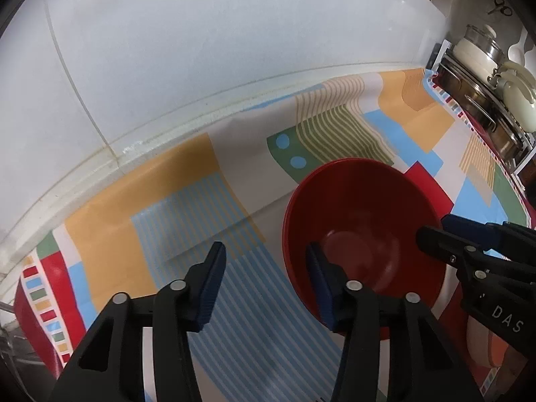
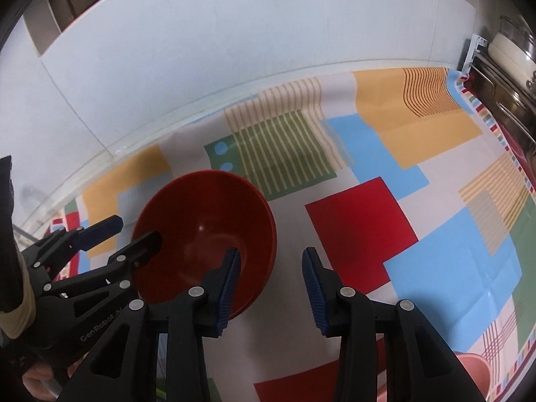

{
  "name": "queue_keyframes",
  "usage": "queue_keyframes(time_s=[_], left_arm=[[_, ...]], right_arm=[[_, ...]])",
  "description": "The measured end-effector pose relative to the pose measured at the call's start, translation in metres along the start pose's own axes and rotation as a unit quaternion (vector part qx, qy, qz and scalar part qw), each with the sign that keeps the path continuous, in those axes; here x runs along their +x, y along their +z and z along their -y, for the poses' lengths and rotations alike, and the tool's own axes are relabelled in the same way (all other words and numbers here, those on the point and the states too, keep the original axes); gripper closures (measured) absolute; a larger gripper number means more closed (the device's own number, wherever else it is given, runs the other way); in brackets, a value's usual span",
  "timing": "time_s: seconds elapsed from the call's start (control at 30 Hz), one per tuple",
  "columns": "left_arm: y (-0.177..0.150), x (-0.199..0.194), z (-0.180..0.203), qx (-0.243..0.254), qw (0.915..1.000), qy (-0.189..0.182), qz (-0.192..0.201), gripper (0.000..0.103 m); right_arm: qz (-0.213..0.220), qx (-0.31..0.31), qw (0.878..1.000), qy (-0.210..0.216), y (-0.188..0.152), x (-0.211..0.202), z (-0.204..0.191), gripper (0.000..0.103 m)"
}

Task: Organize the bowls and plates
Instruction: 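Close both grippers on the rim of the red-and-black bowl, then lift the red-and-black bowl with both grippers and carry it over the pink bowl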

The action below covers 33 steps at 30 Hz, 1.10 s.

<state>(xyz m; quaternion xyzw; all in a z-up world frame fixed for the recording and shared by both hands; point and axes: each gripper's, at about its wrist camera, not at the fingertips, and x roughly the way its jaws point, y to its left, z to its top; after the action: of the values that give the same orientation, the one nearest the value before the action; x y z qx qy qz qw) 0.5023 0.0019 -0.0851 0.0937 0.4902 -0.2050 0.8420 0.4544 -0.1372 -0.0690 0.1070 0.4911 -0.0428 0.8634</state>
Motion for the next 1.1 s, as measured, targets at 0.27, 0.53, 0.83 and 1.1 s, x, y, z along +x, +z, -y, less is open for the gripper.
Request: queue_keyframes(time_s=[0.27, 0.53, 0.83, 1.1], left_arm=[[0.001, 0.008, -0.002, -0.004, 0.9995, -0.030, -0.007, 0.073], [0.005, 0.005, 0.004, -0.006, 0.9990, -0.044, 0.003, 0.088], [0.000, -0.011, 0.008, -0.005, 0.9993, -0.036, 0.013, 0.088], [-0.008, -0.038, 0.018, 0.001, 0.9988, -0.041, 0.026, 0.088]], right_arm=[[-0.027, 0.016, 0.999, 0.011, -0.004, 0.020, -0.002, 0.077], [-0.037, 0.026, 0.999, 0.024, -0.005, 0.027, -0.003, 0.087], [-0.031, 0.022, 0.999, 0.031, -0.006, 0.014, -0.004, 0.090], [-0.031, 0.032, 0.998, 0.045, -0.010, -0.001, 0.002, 0.090]])
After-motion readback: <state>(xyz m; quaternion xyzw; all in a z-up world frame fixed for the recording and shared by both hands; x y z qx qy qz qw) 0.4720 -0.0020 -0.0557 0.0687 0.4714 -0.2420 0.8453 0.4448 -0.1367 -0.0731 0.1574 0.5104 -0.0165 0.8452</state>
